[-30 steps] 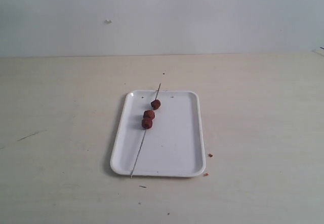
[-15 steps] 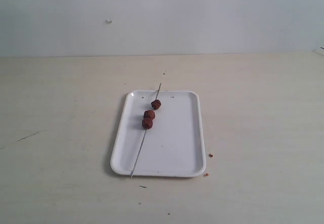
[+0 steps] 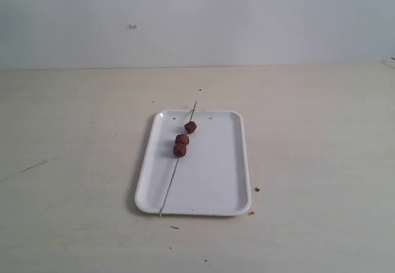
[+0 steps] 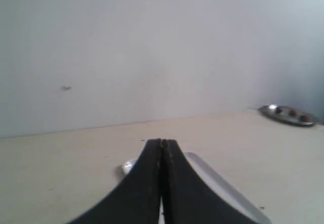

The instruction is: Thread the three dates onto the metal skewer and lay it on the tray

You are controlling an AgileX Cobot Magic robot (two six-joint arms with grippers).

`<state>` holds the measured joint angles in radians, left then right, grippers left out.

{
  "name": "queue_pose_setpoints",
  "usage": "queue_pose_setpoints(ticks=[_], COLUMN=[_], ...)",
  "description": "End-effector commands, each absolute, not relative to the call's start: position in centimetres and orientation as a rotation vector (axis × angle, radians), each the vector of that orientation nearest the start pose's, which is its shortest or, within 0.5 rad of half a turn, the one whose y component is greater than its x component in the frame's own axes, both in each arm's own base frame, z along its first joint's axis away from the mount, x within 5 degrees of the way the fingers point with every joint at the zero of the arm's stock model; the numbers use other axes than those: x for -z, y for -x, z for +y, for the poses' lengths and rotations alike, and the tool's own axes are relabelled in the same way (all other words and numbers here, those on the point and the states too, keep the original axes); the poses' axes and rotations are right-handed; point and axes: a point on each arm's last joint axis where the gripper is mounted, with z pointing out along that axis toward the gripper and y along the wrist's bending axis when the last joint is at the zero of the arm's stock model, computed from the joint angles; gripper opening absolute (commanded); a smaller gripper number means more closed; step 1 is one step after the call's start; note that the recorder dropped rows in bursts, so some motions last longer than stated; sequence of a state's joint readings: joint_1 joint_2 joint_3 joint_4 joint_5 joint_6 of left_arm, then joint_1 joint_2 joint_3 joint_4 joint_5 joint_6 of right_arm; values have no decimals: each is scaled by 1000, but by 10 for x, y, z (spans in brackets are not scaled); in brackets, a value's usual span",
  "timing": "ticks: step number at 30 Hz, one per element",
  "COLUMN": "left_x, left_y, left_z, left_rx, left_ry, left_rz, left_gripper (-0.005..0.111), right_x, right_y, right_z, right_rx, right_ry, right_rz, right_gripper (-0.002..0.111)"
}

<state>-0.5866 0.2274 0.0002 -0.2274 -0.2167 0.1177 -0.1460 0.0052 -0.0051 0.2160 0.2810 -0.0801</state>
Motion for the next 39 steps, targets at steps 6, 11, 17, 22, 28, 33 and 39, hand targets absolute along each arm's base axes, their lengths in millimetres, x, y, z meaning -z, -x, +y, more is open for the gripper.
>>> queue_pose_setpoints(ticks=[6,11,17,22,28,33,39], left_x=[-193,-182,-182,-182,-182,-182,-182], left_y=[-56,-52,-53,-53,-53,-53,-53], left_z=[-14,-11,-9,-9,-9,-9,-9], left_rx=[185,145,123,123,123,123,123], left_ry=[-158,-89,-65,-65,-65,-65,-65], left_rz=[1710,1835,1835,1835,1835,1835,1835], left_gripper=[0,0,0,0,0,0,0], right_x=[-188,-188,-188,-188,-188,-188,-188], right_y=[-55,-55,-55,-55,-55,-55,-55], right_z=[-3,-3,-3,-3,-3,-3,-3], right_rx=[-32,-32,-32,-32,-32,-32,-32], right_ry=[-198,-198,-198,-198,-198,-198,-198], right_rz=[1747,1748,1748,1748,1748,1748,1748], right_gripper=[0,0,0,0,0,0,0])
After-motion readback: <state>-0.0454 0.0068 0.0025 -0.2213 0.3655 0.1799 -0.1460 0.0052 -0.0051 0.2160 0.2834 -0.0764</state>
